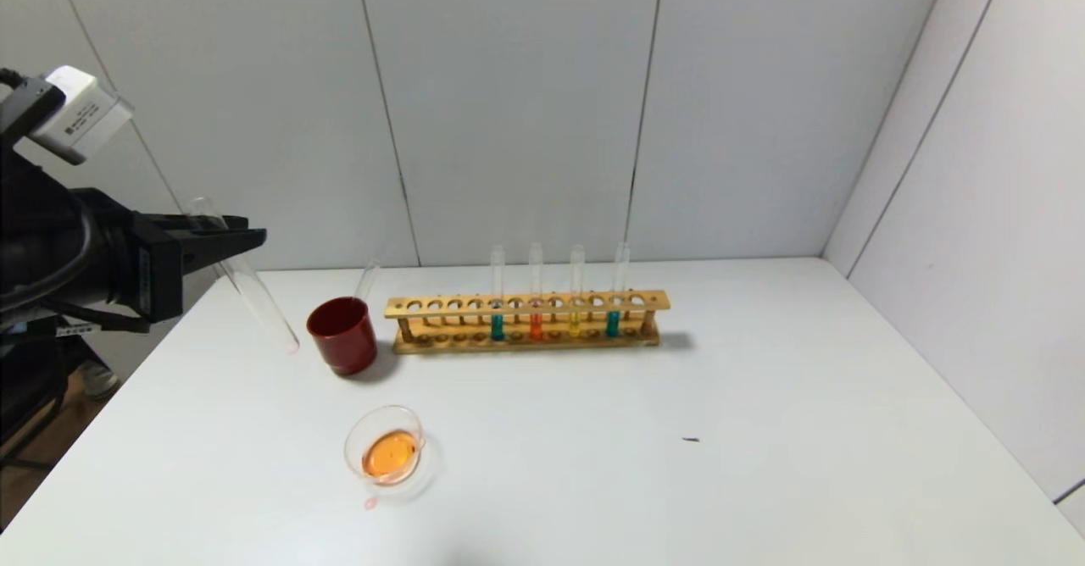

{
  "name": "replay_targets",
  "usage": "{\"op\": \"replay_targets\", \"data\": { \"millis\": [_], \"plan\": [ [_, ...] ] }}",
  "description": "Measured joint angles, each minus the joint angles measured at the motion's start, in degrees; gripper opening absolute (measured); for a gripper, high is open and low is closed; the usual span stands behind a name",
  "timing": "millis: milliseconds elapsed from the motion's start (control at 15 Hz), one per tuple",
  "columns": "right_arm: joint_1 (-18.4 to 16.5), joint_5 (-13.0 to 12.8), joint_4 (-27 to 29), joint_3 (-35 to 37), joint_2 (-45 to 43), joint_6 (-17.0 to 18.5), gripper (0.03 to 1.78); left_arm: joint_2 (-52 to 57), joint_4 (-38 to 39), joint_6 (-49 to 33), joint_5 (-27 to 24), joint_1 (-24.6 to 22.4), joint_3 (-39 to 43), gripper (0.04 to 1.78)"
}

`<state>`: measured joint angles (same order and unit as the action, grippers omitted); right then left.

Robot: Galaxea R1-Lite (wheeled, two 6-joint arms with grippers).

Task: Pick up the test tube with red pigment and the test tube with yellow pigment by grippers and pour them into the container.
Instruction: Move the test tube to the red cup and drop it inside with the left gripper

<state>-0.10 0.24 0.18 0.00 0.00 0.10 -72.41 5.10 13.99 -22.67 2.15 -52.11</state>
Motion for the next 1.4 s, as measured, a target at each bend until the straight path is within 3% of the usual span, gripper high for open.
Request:
{"op": "replay_targets", "data": {
  "millis": [133, 600, 867, 1400],
  "plan": [
    [0.0, 0.02, 0.0, 0.0, 0.0, 0.0, 1.75, -2.97, 2.17, 0.02, -4.14, -3.27, 0.27, 0.34],
    [0.0, -0.02, 0.0, 0.0, 0.0, 0.0, 1.75, -19.29, 16.07, 0.0, -5.52, -7.74, -2.4, 0.34],
    [0.0, 0.0, 0.0, 0.0, 0.0, 0.0, 1.75, -27.23, 17.09, 0.11, -5.02, -9.91, -7.3, 0.34],
    [0.0, 0.0, -0.02, 0.0, 0.0, 0.0, 1.75, -35.61, 22.44, 0.59, -5.5, -10.22, -8.85, 0.34]
  ]
}}
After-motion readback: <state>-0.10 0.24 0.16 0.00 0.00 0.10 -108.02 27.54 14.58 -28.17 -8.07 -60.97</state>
